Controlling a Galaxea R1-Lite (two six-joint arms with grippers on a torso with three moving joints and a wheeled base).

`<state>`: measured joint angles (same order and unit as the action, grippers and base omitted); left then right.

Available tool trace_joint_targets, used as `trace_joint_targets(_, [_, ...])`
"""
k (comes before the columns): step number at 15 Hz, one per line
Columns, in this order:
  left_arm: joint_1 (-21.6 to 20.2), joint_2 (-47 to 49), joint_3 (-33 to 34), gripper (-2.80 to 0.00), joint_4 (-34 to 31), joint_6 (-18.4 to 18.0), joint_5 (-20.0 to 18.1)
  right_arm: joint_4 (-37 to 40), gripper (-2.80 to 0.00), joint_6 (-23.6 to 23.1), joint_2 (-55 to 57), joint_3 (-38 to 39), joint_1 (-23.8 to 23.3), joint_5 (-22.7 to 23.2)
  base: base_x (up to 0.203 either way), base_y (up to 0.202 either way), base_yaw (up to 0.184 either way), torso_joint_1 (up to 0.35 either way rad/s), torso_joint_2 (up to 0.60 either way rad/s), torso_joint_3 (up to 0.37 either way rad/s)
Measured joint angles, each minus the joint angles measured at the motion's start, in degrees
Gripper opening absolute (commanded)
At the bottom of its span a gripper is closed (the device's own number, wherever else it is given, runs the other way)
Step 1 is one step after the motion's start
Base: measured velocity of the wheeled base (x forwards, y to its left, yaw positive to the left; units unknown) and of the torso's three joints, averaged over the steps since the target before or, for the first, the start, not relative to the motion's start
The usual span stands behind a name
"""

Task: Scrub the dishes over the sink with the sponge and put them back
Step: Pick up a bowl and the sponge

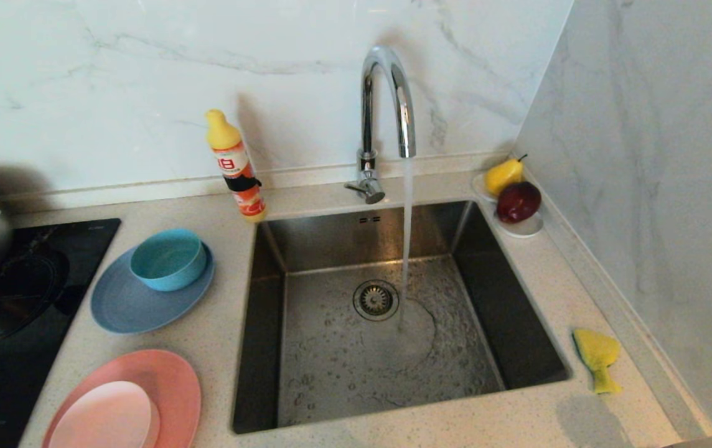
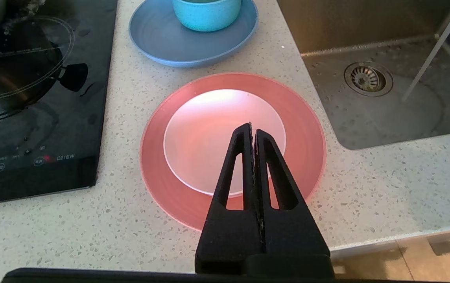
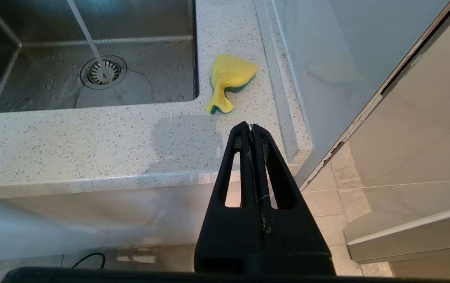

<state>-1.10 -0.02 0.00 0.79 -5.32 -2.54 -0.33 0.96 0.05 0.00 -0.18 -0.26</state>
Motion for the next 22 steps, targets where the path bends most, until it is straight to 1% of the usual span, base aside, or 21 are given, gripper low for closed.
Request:
trace_joint_targets(16, [0.0, -0.1, 0.0, -2.80, 0.1, 0.1, 0.0, 0.0, -2.80, 0.1, 0.0, 0.0, 0.0, 0.0, 0.000, 0.000, 0.000, 0.000, 0.00, 0.000])
trace_joint_targets(19, [0.0, -0.1, 0.0, -2.80, 0.1, 0.1, 0.0, 0.3, -2.80, -0.9, 0.0, 0.0, 0.0, -0.1, 0.000, 0.000, 0.000, 0.000, 0.00, 0.000])
trace_joint_targets(22, [0.0, 0.0, 0.0, -2.80, 0.1, 0.2, 0.0, 0.3, -2.80, -0.9, 0.0, 0.0, 0.0, -0.1, 0.000, 0.000, 0.000, 0.000, 0.00, 0.000])
